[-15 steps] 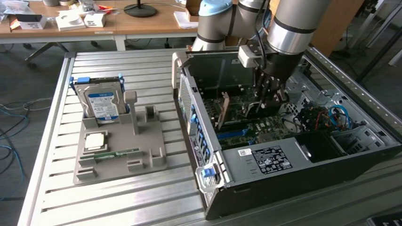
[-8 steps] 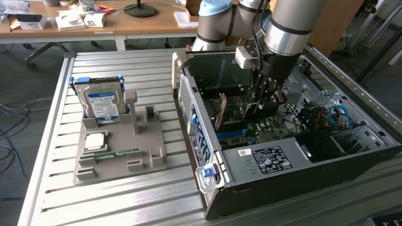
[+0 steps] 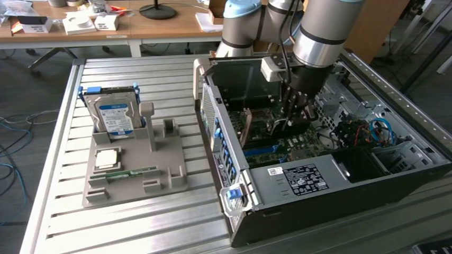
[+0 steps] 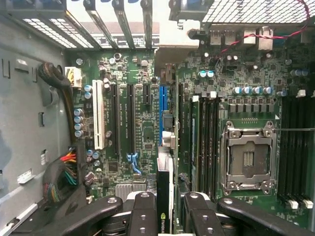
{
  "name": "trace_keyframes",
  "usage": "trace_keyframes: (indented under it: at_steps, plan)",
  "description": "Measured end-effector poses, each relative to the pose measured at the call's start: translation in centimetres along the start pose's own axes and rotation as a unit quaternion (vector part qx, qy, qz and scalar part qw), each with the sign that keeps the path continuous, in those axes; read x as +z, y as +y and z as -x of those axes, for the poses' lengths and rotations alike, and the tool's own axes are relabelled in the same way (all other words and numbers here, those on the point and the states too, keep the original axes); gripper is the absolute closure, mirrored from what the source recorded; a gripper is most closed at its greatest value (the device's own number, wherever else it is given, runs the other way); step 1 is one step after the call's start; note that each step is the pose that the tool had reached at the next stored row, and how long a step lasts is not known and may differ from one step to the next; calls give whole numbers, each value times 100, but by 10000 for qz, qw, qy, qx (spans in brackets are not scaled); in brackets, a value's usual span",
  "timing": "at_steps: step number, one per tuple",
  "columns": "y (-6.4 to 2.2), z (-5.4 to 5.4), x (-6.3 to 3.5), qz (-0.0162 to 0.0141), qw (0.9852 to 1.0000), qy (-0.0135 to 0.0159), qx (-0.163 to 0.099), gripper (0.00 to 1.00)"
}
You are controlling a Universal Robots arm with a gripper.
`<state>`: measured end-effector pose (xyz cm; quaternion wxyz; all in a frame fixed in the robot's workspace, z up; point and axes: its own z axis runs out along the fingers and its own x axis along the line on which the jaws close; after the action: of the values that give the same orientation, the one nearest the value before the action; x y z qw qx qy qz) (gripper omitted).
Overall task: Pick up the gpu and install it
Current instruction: 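Insert the gpu into the slot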
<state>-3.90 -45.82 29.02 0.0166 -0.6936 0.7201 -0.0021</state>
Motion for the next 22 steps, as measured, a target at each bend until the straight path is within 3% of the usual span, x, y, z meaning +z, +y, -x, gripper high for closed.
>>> trace_keyframes:
  at_steps: [16, 22]
  plan:
    - [123, -66, 1, -1, 10000, -1, -1, 74]
    - [163, -70, 62, 0, 10000, 0, -2, 74]
